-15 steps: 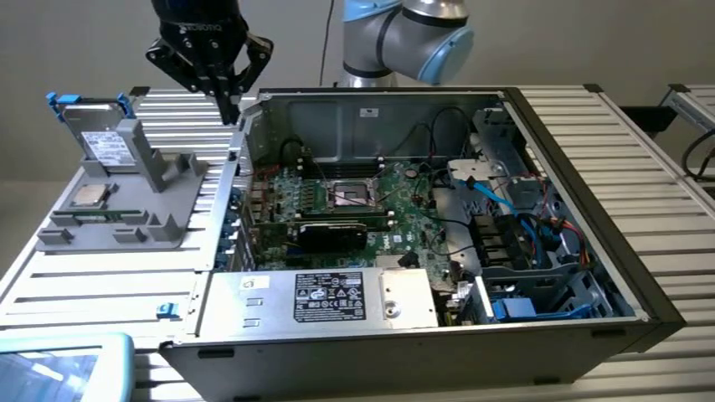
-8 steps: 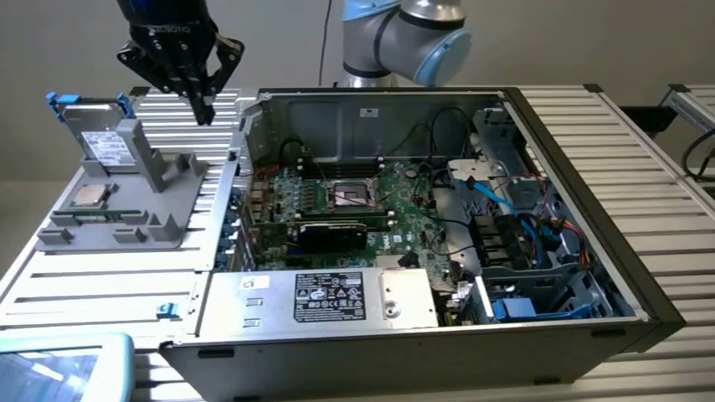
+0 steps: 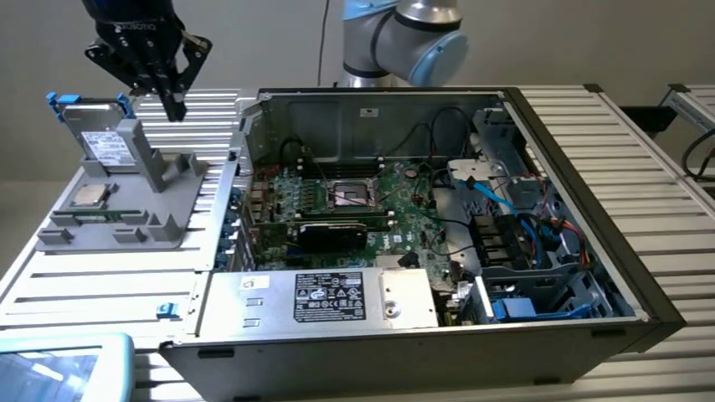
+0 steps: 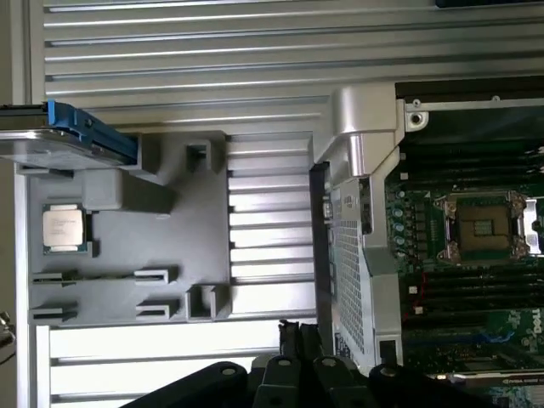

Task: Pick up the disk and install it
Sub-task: 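Reach for the disk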

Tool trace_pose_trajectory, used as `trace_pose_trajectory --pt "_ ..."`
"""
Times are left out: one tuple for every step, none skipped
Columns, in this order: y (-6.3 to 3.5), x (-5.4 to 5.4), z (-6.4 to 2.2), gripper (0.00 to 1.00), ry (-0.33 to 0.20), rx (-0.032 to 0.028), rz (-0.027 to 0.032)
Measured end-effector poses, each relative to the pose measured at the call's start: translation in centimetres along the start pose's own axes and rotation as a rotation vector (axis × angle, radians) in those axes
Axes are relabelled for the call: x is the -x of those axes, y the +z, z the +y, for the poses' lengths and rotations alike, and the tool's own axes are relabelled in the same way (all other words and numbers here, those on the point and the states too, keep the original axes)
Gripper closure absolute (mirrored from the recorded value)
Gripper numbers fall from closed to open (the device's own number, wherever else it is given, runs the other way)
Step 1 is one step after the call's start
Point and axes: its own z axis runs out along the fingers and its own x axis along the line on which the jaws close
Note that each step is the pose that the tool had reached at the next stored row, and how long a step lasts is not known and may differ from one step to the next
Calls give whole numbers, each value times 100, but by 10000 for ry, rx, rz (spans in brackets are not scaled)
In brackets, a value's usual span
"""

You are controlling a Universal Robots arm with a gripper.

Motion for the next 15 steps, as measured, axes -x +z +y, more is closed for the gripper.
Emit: trace_pose_trajectory --pt "3 -45 14 89 1 -6 1" --pt "6 -91 29 89 0 -13 2" --pt "10 -137 44 89 0 -19 2" --pt "15 -188 61 89 1 -24 1" --pt "19 -231 75 89 -1 -28 1" --pt "23 -277 88 89 -1 -32 0" --pt "26 -325 102 89 0 -36 1" --pt "28 -373 116 89 1 -42 3" --pt "31 -418 128 89 0 -47 6" --pt "33 -464 140 89 -1 -52 10" --pt "35 -510 152 89 0 -57 14" --pt "37 -560 166 89 1 -62 18" --pt "39 -607 179 89 0 -66 20" --pt "42 -652 193 89 -1 -69 21" --pt "45 -697 207 89 0 -71 22"
